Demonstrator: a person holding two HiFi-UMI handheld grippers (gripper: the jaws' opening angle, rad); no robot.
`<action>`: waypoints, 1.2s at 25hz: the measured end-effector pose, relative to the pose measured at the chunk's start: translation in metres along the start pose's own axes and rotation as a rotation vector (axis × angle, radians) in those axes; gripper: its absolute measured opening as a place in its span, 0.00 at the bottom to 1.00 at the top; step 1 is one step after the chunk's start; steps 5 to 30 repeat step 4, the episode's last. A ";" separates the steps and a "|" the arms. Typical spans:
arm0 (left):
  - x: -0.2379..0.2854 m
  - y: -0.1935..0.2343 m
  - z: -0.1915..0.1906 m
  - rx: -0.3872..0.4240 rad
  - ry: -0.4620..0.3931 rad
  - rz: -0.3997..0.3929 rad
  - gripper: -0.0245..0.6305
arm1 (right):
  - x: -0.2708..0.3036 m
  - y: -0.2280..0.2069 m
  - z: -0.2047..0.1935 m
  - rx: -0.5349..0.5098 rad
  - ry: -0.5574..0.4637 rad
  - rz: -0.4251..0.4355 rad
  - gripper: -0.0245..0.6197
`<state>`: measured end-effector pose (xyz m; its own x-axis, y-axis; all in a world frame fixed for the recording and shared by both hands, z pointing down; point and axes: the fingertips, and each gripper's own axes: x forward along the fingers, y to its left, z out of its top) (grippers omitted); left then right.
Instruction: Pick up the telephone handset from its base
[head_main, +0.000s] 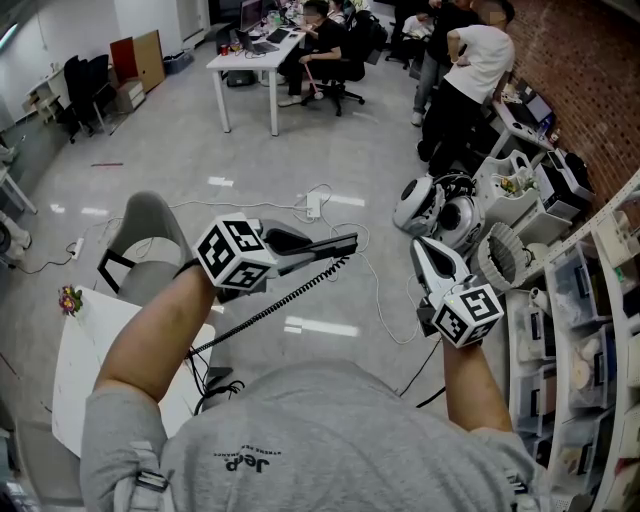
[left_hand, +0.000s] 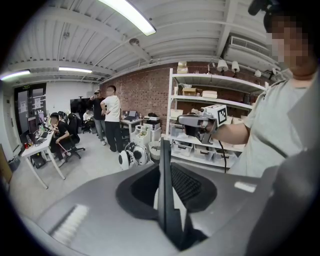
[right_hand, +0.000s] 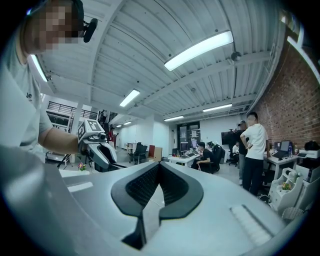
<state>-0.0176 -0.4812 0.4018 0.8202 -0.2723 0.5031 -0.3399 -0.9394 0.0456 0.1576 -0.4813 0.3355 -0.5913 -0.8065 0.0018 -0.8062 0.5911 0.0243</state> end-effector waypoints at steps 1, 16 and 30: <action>0.000 0.000 0.000 0.000 0.001 0.000 0.25 | 0.000 0.001 0.000 0.000 0.001 0.001 0.04; -0.001 0.000 -0.001 0.000 0.004 -0.002 0.25 | 0.001 0.002 0.000 -0.001 0.002 0.004 0.04; -0.001 0.000 -0.001 0.000 0.004 -0.002 0.25 | 0.001 0.002 0.000 -0.001 0.002 0.004 0.04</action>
